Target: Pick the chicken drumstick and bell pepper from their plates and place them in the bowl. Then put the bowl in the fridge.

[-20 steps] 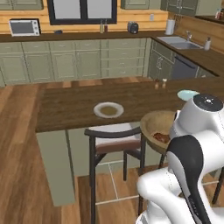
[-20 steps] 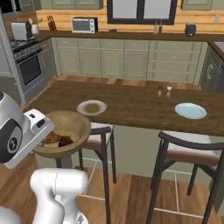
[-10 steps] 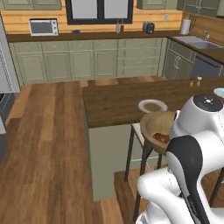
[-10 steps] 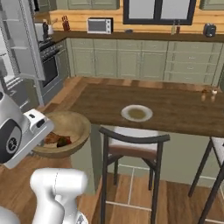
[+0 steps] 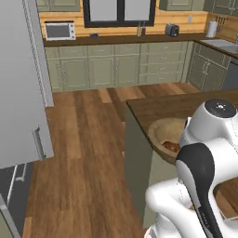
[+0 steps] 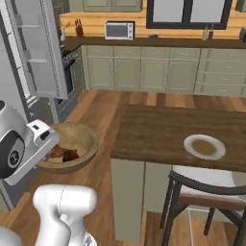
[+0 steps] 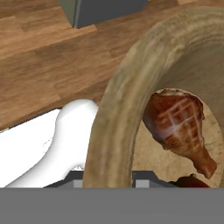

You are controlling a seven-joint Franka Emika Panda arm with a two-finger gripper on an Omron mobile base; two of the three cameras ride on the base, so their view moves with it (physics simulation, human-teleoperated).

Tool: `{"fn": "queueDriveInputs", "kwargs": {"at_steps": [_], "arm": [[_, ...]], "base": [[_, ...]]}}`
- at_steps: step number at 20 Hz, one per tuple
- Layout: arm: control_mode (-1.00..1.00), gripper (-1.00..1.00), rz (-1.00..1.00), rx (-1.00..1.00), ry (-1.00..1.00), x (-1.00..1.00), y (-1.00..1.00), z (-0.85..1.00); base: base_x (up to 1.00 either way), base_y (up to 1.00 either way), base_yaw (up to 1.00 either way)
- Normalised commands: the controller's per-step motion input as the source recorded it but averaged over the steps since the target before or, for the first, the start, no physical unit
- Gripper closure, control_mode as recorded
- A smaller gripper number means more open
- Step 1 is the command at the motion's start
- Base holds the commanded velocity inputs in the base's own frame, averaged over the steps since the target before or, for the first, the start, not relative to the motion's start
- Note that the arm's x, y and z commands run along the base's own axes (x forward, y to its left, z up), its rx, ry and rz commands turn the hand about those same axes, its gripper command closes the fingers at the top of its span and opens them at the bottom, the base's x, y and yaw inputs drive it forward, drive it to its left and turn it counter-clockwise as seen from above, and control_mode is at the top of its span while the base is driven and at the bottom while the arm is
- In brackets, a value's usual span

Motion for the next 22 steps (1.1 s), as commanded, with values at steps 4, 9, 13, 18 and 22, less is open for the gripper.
{"fn": "queueDriveInputs", "kwargs": {"at_steps": [4,9,13,18,22], "arm": [[1.00,1.00,0.00,0.00,0.00,0.00,0.00,0.00],[1.00,1.00,0.00,0.00,0.00,0.00,0.00,0.00],[1.00,1.00,0.00,0.00,0.00,0.00,0.00,0.00],[1.00,1.00,0.00,0.00,0.00,0.00,0.00,0.00],[1.00,1.00,0.00,0.00,0.00,0.00,0.00,0.00]], "base": [[0.13,1.00,-0.16],[0.69,0.48,-0.13],[0.90,0.16,0.00],[0.91,0.00,0.00],[0.94,-0.08,-0.03]]}}
